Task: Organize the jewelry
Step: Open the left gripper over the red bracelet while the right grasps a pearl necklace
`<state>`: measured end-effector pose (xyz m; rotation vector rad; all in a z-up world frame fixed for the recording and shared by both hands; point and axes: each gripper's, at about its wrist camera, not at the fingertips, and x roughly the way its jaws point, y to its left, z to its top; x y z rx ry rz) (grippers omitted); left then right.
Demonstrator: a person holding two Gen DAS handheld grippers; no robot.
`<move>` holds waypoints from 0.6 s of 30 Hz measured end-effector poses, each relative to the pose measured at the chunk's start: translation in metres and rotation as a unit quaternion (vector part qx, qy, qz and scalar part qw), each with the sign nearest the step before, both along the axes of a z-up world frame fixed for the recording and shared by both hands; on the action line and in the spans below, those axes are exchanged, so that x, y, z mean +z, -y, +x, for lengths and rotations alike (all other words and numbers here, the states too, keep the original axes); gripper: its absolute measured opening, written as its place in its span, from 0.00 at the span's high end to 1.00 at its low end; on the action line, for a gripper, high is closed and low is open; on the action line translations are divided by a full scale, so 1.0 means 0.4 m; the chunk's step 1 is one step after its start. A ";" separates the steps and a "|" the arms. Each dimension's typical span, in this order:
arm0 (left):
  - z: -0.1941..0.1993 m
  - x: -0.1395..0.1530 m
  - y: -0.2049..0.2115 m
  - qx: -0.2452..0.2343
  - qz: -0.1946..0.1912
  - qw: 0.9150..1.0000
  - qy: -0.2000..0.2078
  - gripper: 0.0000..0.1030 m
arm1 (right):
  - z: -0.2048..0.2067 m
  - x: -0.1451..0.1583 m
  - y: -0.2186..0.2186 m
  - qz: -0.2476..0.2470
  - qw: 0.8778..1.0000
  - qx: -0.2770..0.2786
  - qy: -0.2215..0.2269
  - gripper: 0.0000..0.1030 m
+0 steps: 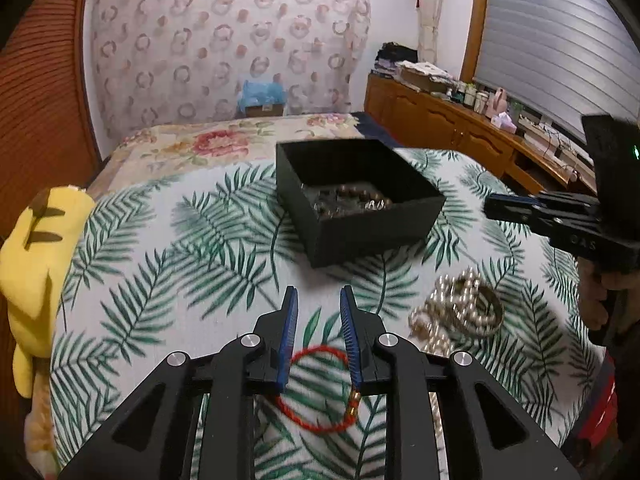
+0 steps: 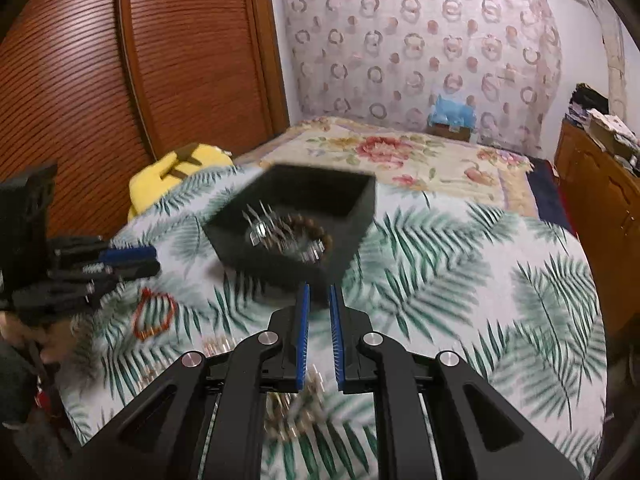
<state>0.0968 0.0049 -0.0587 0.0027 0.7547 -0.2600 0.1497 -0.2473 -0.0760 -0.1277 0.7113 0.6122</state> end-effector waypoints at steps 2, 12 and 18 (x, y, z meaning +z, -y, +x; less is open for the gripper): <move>-0.007 -0.010 -0.004 0.002 0.003 1.000 -0.004 0.76 | -0.016 -0.020 0.020 -0.004 1.000 -0.004 -0.007 0.88; -0.054 -0.052 -0.030 0.013 0.021 0.999 -0.021 0.74 | -0.069 -0.090 0.065 -0.006 0.999 -0.012 -0.044 0.88; -0.069 -0.067 -0.040 0.018 0.033 0.999 -0.028 0.73 | -0.079 -0.114 0.046 -0.017 0.998 -0.005 -0.059 0.88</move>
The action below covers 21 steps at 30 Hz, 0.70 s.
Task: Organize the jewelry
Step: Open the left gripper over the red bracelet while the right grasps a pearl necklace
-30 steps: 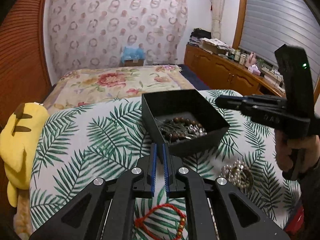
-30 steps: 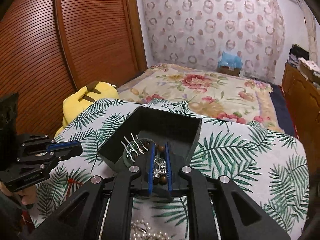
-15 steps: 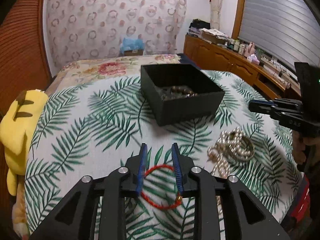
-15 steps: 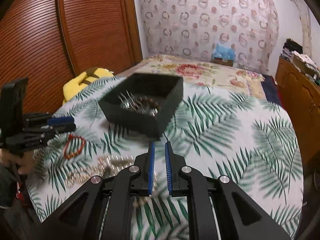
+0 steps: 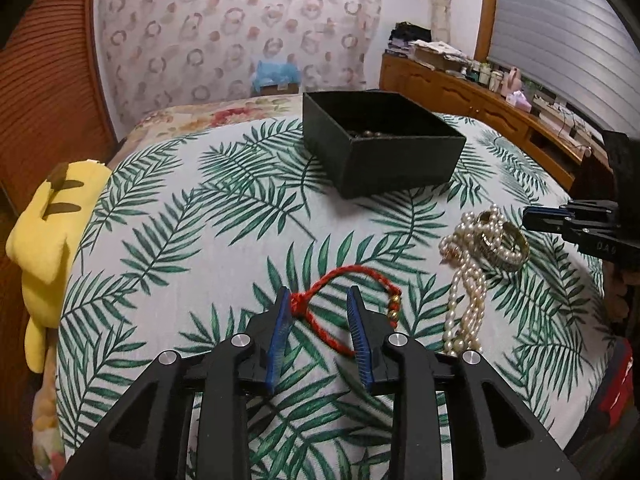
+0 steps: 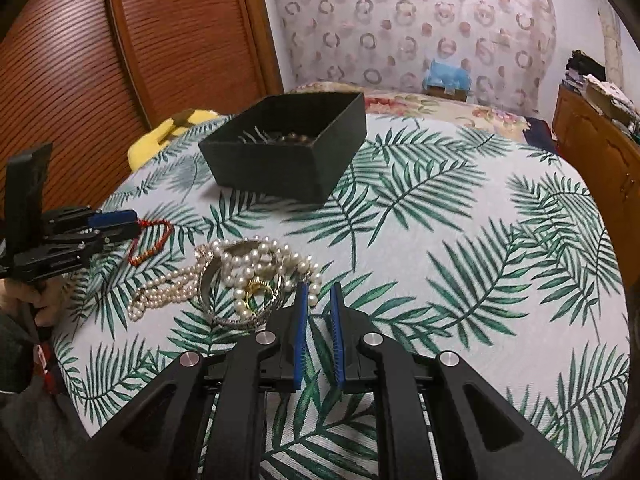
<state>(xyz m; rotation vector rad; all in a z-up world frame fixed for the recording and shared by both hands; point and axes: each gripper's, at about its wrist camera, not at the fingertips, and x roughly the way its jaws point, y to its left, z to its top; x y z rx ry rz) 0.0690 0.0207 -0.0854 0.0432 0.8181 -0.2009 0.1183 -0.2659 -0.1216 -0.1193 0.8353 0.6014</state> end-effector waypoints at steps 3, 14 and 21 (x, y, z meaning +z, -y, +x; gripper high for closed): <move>-0.001 -0.001 -0.007 0.003 -0.002 1.000 -0.002 0.73 | 0.001 -0.010 -0.013 -0.006 1.000 0.005 -0.005 0.88; 0.015 -0.013 -0.004 0.011 0.007 1.000 -0.017 0.73 | 0.011 -0.015 -0.063 -0.064 0.998 0.010 0.006 0.80; 0.017 -0.017 -0.007 0.007 0.007 1.000 -0.020 0.65 | 0.016 -0.009 -0.051 -0.082 0.996 0.000 0.020 0.92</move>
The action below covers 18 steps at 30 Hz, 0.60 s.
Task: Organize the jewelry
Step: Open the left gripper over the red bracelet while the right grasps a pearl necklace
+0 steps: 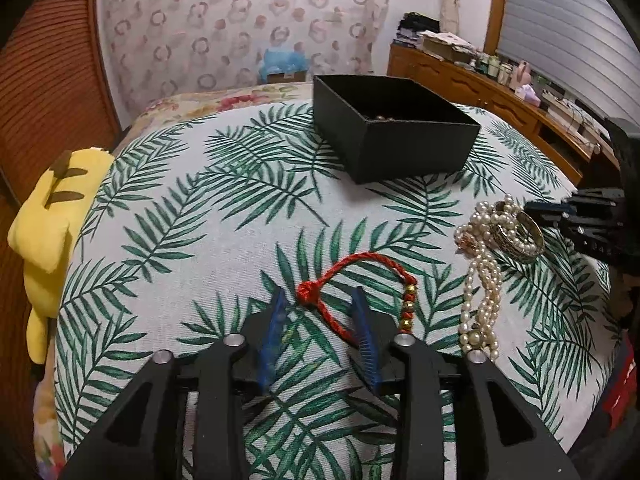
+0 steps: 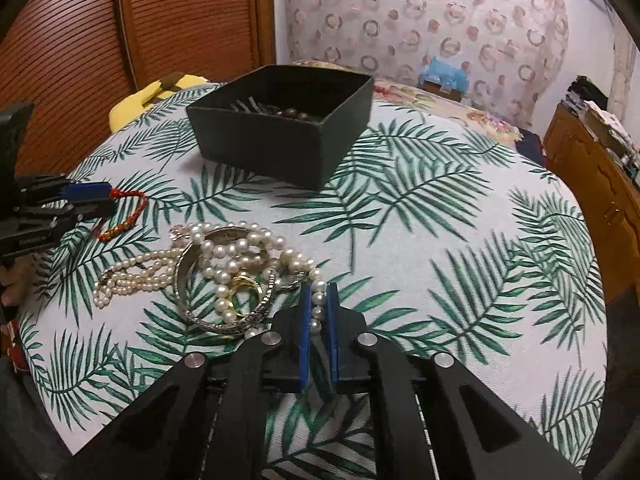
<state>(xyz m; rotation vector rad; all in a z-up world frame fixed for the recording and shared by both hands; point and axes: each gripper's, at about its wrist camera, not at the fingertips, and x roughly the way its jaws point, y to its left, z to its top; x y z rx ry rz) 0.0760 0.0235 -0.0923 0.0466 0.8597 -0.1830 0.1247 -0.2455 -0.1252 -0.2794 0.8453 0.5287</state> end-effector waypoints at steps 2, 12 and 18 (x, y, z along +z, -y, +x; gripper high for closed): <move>0.000 -0.001 0.004 0.000 0.006 1.000 0.000 0.64 | 0.003 0.018 0.013 0.011 1.000 -0.006 0.010 0.92; 0.000 -0.003 0.009 -0.003 0.008 1.000 0.001 0.61 | -0.028 0.158 0.025 0.029 0.996 -0.007 0.087 0.92; -0.001 -0.002 0.010 -0.004 0.006 1.000 0.001 0.61 | -0.044 0.223 0.032 0.036 0.992 -0.012 0.123 0.92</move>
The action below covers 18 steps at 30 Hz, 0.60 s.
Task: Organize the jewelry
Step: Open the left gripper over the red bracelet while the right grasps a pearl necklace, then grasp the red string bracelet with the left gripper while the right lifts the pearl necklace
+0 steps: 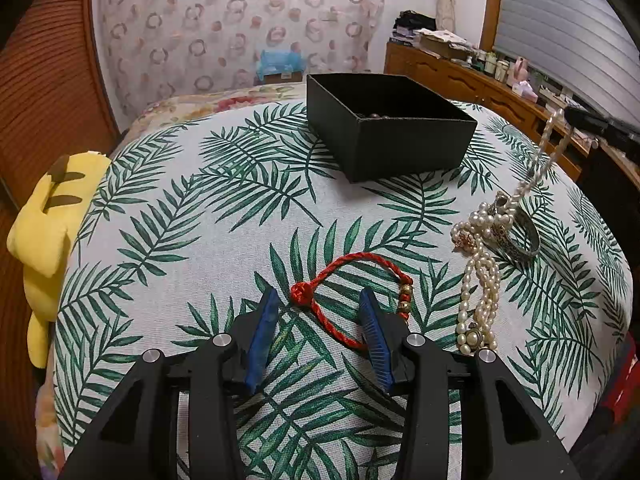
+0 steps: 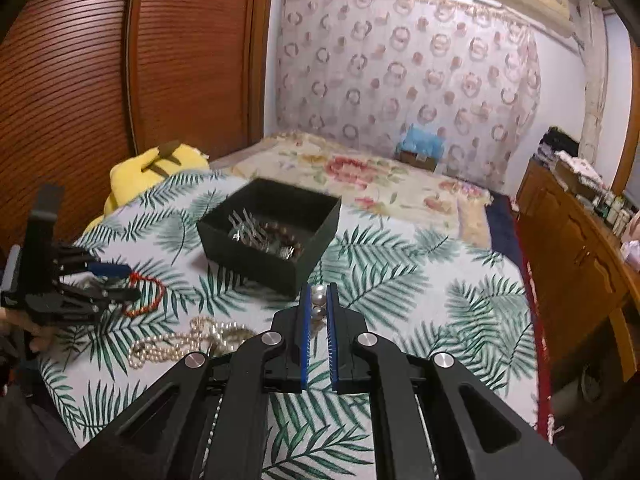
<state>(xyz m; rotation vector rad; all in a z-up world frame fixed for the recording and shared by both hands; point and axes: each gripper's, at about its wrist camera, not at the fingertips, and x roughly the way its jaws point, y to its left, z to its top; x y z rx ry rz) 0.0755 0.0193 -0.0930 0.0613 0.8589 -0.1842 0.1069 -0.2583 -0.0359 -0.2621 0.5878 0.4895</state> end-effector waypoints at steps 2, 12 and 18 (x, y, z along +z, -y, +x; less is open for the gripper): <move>0.000 0.000 0.000 0.000 0.000 1.000 0.000 0.61 | -0.002 0.020 0.003 0.002 1.000 -0.004 0.012 0.92; 0.000 0.000 0.000 0.000 0.000 1.000 0.000 0.61 | -0.001 0.104 0.010 0.005 0.999 -0.009 0.052 0.92; -0.001 0.000 0.000 -0.001 -0.001 1.000 0.000 0.60 | -0.003 0.133 0.013 0.005 0.998 -0.011 0.067 0.92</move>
